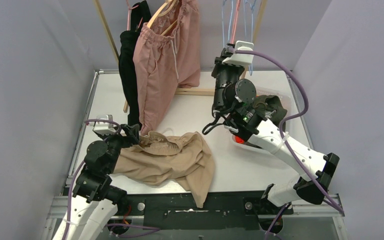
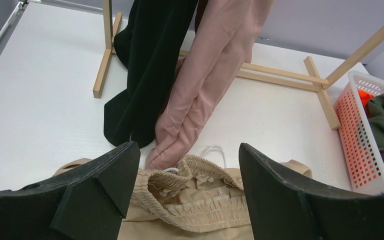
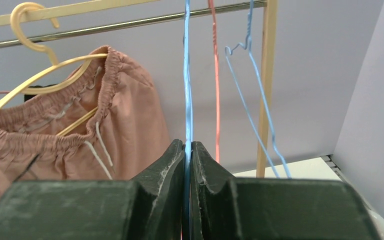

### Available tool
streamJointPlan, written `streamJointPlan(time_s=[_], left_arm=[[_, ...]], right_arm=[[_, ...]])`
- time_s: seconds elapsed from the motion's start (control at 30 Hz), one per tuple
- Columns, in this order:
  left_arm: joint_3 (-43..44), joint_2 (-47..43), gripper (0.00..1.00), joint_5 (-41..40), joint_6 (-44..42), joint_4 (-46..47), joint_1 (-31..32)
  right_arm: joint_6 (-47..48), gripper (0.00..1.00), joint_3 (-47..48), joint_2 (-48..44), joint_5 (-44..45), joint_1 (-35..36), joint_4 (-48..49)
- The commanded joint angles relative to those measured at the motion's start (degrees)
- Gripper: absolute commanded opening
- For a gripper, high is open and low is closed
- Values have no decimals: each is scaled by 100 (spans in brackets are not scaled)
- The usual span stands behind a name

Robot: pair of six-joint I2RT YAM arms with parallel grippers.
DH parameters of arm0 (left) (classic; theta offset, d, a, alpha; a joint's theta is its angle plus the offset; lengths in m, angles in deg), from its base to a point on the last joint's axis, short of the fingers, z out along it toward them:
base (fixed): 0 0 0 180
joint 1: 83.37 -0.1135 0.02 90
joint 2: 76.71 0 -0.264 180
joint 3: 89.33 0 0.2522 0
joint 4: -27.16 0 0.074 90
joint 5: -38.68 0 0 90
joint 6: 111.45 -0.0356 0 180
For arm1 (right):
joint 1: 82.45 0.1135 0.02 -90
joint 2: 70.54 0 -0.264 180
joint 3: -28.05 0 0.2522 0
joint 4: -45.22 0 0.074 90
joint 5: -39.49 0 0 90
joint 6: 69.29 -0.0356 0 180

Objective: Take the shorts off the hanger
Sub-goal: Place the hanger on the clothes rod.

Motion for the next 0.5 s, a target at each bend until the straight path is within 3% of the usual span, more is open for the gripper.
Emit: streamJointPlan(time_s=[0.0, 0.47], left_arm=[[16, -82, 72, 25, 43, 235, 38], [33, -68, 73, -40, 40, 210, 64]], right_arm=[[-436, 0, 499, 47, -260, -330, -258], [-1223, 0, 1797, 842, -1003, -895, -2057]])
